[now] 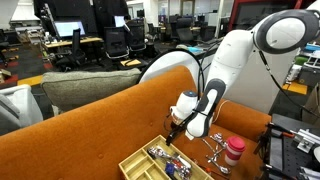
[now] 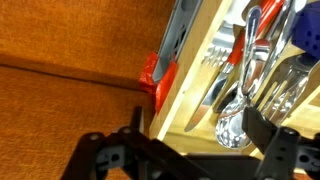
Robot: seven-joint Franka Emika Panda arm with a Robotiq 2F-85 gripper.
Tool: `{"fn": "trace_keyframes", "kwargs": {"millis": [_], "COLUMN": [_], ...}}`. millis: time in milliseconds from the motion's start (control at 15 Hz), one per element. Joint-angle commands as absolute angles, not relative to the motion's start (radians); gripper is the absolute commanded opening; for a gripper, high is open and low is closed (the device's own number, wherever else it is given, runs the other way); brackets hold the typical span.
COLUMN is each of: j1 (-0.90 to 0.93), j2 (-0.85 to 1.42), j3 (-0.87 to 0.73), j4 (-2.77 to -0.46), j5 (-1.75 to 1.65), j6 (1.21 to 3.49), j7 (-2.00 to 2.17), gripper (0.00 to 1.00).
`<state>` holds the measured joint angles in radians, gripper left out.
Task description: Put a spoon in the right compartment of the tray
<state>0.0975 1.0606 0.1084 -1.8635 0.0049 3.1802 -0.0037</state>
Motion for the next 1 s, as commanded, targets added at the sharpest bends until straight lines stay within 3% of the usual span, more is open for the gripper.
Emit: {"fn": "trace_keyframes", "kwargs": {"millis": [0, 400, 933], "j1": [0.078, -0.023, -0.015], "j2": [0.975, 0.983, 1.000], "j3": [0.091, 0.052, 0.046], "j4": [-2.013, -2.144, -2.130], "j5": [0.038, 0.160, 0.143], "j6": [3.282, 3.276, 3.285], "j7": [0.039, 0.154, 0.156], "gripper": [1.00, 1.00, 1.00]}}
